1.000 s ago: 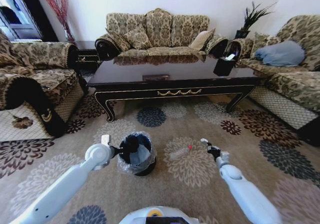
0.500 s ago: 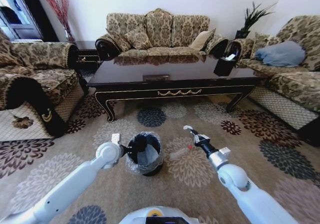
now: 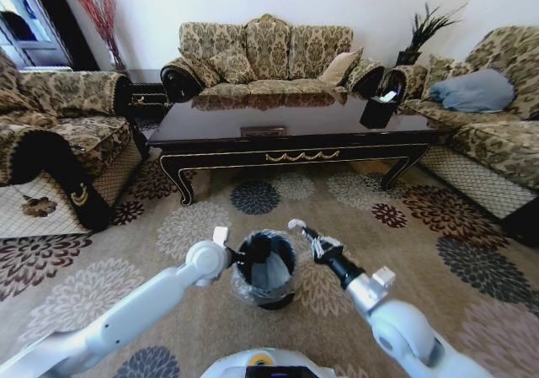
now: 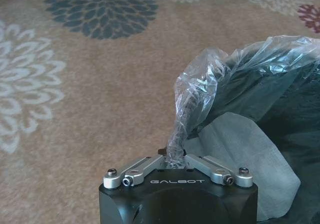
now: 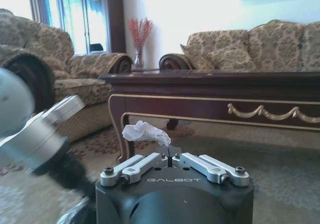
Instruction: Move to the front of the table and pick up the trash from the floor, then place it into the trash bin.
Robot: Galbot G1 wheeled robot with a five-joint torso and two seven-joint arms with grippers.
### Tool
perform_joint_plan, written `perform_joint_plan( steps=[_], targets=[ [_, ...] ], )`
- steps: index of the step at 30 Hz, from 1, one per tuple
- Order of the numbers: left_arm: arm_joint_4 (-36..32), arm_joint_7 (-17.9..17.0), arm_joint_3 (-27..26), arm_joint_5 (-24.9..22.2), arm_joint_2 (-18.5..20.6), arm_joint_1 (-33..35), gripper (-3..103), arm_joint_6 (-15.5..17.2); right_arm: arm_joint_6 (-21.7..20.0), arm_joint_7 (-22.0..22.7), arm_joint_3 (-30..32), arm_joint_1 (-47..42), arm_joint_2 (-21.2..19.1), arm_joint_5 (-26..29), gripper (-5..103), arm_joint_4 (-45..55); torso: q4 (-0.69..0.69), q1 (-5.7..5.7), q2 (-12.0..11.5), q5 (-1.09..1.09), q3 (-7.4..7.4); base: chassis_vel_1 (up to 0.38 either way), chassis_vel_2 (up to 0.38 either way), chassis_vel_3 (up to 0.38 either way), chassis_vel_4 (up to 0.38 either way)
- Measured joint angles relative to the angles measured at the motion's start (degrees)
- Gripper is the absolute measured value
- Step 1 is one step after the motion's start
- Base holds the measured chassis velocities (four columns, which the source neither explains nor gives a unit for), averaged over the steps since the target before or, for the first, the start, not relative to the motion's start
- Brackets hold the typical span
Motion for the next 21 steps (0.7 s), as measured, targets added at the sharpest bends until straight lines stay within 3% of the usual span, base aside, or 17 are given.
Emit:
perform_joint_plan(
  steps=[13,16,18,19,21],
  targets=[
    [-0.28,-0.88,1.52,0.05,-0.61,-0.25,0,0.00,1.14,-1.80,-1.11,-1.79,0.80,-3.29,-3,-1.82,0.03,0.00,0.00,0.01,0.00,0.000,0.000,0.000,0.000],
    [-0.25,-1.08,1.26,0.51,-0.90,0.33,0,0.00,1.01,-3.11,-1.09,-2.47,0.92,-3.64,13,-1.89,0.03,0.00,0.00,-0.01,0.00,0.000,0.000,0.000,0.000],
    [-0.23,-1.09,1.18,0.59,-1.01,0.47,0,0.00,1.00,-3.20,-1.19,-2.50,0.98,-3.85,13,-2.02,0.02,0.00,0.00,-0.01,0.00,0.000,0.000,0.000,0.000],
    [-0.23,-1.10,1.10,0.68,-1.15,0.68,0,0.00,1.00,-3.24,-1.32,-2.45,1.05,-4.31,25,-2.38,0.02,0.00,0.00,0.00,0.00,0.000,0.000,0.000,0.000],
    [-0.23,-1.10,1.08,0.68,-1.16,0.76,0,0.00,1.00,-3.25,-1.36,-2.43,1.06,-4.46,25,-2.62,0.02,0.00,0.00,0.00,0.00,0.000,0.000,0.000,0.000]
  ],
)
